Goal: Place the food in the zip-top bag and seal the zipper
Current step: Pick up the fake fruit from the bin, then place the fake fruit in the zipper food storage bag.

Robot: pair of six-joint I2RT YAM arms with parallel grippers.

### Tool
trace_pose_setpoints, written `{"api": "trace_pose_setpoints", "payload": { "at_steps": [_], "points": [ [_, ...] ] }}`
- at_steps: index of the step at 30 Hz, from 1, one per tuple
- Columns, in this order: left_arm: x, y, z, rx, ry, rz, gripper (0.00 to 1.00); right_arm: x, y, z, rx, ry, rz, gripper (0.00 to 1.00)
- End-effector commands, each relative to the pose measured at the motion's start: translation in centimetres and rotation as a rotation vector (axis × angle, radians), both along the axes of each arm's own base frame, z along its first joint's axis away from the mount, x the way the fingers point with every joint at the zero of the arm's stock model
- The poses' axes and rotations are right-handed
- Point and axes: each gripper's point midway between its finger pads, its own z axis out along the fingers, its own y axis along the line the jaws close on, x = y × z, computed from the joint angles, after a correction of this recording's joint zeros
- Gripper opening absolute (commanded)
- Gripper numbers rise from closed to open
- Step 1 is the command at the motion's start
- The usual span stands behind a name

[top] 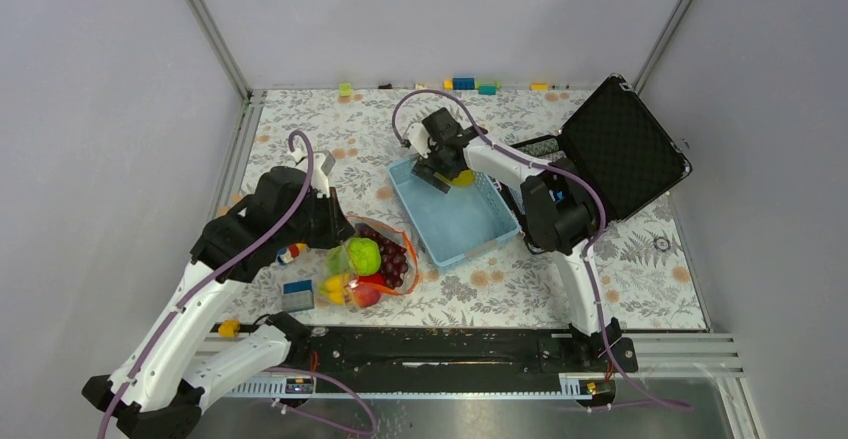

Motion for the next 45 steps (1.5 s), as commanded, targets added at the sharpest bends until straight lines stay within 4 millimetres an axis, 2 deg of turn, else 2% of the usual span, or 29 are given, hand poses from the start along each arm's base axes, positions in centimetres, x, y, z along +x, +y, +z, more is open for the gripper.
{"api": "trace_pose_setpoints", "payload": {
  "at_steps": [1,4,8,10,12,15,20,23,25,29,32,37,39,42,45],
  "points": [
    [1.6,-1.1,2.8,-0.08,-0.109,-0.005,0.0,0.5,0.6,0.7,-0.013,0.004,0.019,0.87],
    [1.6,-1.1,2.7,-0.081,-0.107,-0.001,0.0,0.2,0.1,0.8,-0.032,0.021,0.002,0.79],
    [1.7,-1.0,2.8,-0.084,-0.106,0.007,0.0,0.6,-0.8,1.4,-0.034,-0.023,-0.076,0.58],
    [1.8,-1.0,2.9,-0.086,-0.105,0.013,0.0,0.7,-0.6,2.7,0.002,-0.056,-0.105,0.49],
    [1.8,-1.0,2.8,-0.09,-0.099,0.024,0.0,0.6,-0.3,4.2,0.051,-0.076,-0.122,0.43],
    [1.9,-0.7,2.6,-0.091,-0.096,0.05,0.0,-0.1,0.4,7.3,0.15,-0.098,-0.137,0.35],
    [2.2,-0.2,1.8,-0.074,-0.078,0.096,0.0,-2.5,1.8,12.6,0.368,-0.141,-0.134,0.31],
    [2.3,-0.1,1.4,-0.064,-0.06,0.114,0.0,-5.1,2.6,16.1,0.457,-0.176,-0.108,0.3],
    [2.3,0.0,1.2,-0.059,-0.053,0.125,0.0,-7.8,4.1,18.6,0.523,-0.2,-0.039,0.3],
    [2.5,0.1,1.0,-0.056,-0.045,0.136,0.0,-11.3,5.3,25.4,0.744,-0.265,-0.048,0.28],
    [2.4,0.1,1.2,-0.057,-0.048,0.132,0.0,-16.4,7.2,28.3,0.959,-0.147,0.042,0.28],
    [2.3,0.2,1.6,-0.061,-0.062,0.13,0.0,-24.2,8.3,29.5,1.138,-0.01,0.153,0.28],
    [2.3,0.2,1.7,-0.061,-0.063,0.128,0.0,-27.0,8.8,28.9,1.206,0.069,0.204,0.27],
    [2.3,0.2,1.6,-0.059,-0.064,0.128,0.0,-29.2,9.5,28.4,1.261,0.131,0.221,0.26],
    [2.3,0.1,1.6,-0.062,-0.061,0.122,0.0,-30.4,10.6,27.1,1.237,0.179,0.221,0.25]
  ]
}}
